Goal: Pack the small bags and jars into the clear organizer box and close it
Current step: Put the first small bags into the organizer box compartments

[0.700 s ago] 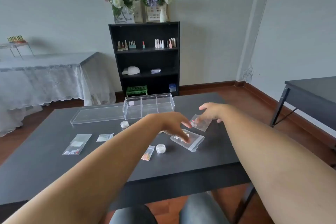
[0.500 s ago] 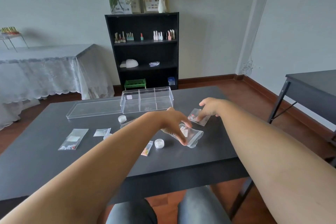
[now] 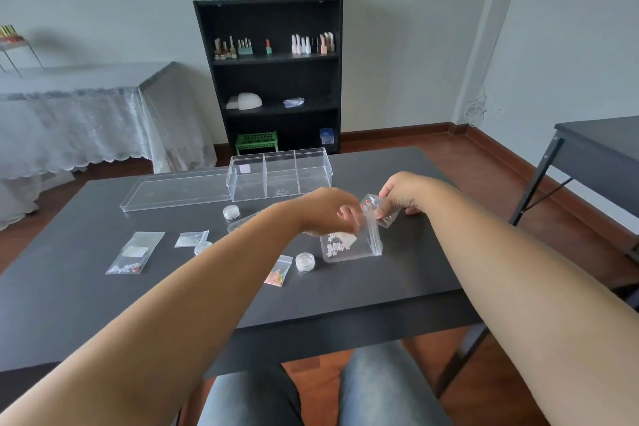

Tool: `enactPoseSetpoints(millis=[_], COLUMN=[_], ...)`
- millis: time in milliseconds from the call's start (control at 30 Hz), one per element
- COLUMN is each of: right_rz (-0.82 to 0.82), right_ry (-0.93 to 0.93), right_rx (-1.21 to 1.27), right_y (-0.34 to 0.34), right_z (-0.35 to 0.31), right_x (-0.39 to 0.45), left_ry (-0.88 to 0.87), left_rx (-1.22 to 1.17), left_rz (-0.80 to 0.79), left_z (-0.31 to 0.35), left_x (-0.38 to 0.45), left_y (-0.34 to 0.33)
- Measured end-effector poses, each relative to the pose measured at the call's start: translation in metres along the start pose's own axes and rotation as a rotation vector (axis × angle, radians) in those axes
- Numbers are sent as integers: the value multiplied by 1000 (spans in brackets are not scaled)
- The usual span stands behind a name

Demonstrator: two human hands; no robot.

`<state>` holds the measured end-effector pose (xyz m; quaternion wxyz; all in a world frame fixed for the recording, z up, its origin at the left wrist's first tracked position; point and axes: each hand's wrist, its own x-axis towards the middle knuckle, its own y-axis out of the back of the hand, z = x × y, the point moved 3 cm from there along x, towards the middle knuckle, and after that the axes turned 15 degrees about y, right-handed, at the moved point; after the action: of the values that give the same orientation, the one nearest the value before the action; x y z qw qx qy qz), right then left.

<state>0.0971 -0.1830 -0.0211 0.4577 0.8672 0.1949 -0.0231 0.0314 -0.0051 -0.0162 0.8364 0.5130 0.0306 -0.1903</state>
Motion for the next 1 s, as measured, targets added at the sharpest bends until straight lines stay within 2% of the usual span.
enactPoseSetpoints(millis=[233, 400, 500, 700, 1000], right_rz=[26, -18, 2, 122, 349], right_ry=[50, 62, 74, 98, 272], right_rx=[1, 5, 29, 257, 459], right_y=[-4, -8, -10, -7, 12], right_z=[1, 2, 4, 10, -55], right_x=[5, 12, 16, 22, 53], left_ry=[65, 94, 125, 239, 315], left_rx=[-504, -736, -785, -837, -935], left_rz=[201, 347, 465, 614, 658], left_z=[-27, -45, -54, -78, -102], left_x=[-4, -8, -7, 0, 18], left_y=[20, 46, 59, 68, 79])
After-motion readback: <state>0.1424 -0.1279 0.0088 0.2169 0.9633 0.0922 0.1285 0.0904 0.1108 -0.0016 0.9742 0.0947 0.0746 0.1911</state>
